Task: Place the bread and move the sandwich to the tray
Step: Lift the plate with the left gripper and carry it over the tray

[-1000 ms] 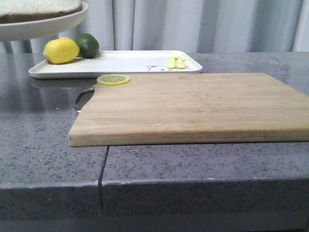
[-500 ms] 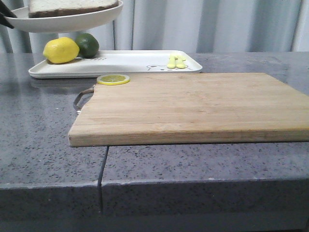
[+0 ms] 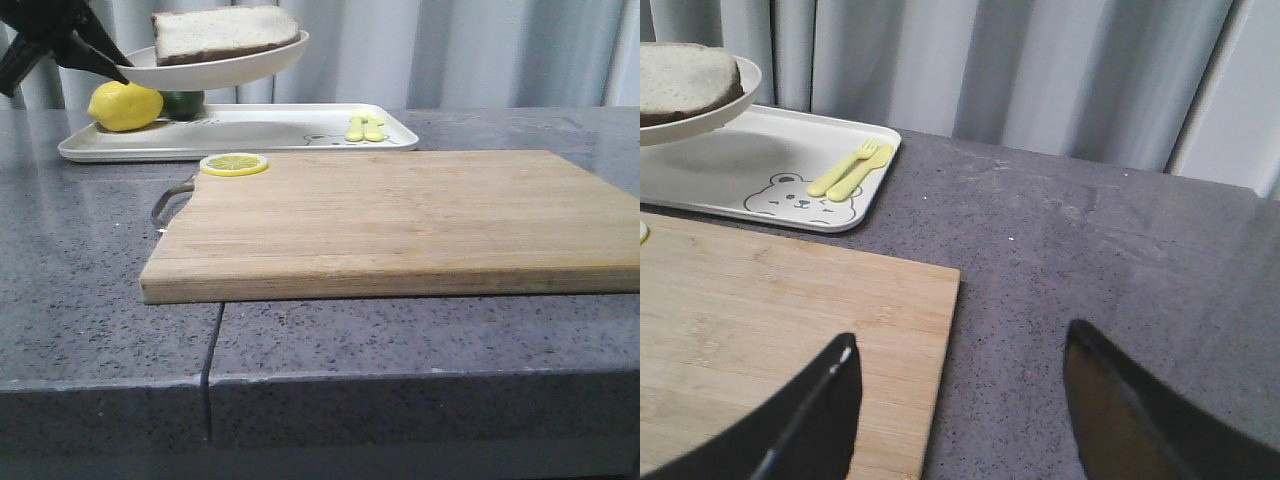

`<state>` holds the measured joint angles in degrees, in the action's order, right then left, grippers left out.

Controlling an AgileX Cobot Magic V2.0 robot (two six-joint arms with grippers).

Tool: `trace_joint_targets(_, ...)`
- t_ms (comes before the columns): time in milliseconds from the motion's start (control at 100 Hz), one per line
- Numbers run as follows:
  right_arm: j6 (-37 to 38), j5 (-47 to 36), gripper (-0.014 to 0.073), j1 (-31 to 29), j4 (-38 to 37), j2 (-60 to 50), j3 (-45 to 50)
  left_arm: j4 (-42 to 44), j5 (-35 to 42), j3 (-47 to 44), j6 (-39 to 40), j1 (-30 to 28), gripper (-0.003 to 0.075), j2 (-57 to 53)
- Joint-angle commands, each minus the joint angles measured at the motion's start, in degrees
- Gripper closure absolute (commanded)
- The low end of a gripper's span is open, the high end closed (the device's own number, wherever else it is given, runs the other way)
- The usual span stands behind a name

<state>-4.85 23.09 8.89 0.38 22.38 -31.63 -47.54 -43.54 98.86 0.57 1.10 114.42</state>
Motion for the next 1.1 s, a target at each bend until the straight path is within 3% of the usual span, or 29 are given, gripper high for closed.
trace_joint_targets(0,0.2,-3.6,0.0146,-0.4,-0.4,0.1,-1.5,-2.4,0.3,5.2,2.5,1.2,0.074,-1.1)
trace_joint_targets(300,0.2,-3.2,0.0146,-0.4,-0.4,0.1,-1.5,3.9,0.0,11.7,8.1,3.0,0.074,3.8)
trace_joint_targets(1090,0.2,-2.9,0.0146,-0.4,-0.7,0.1,-1.5,6.8,1.8,11.8,10.0,3.0,0.074,6.4)
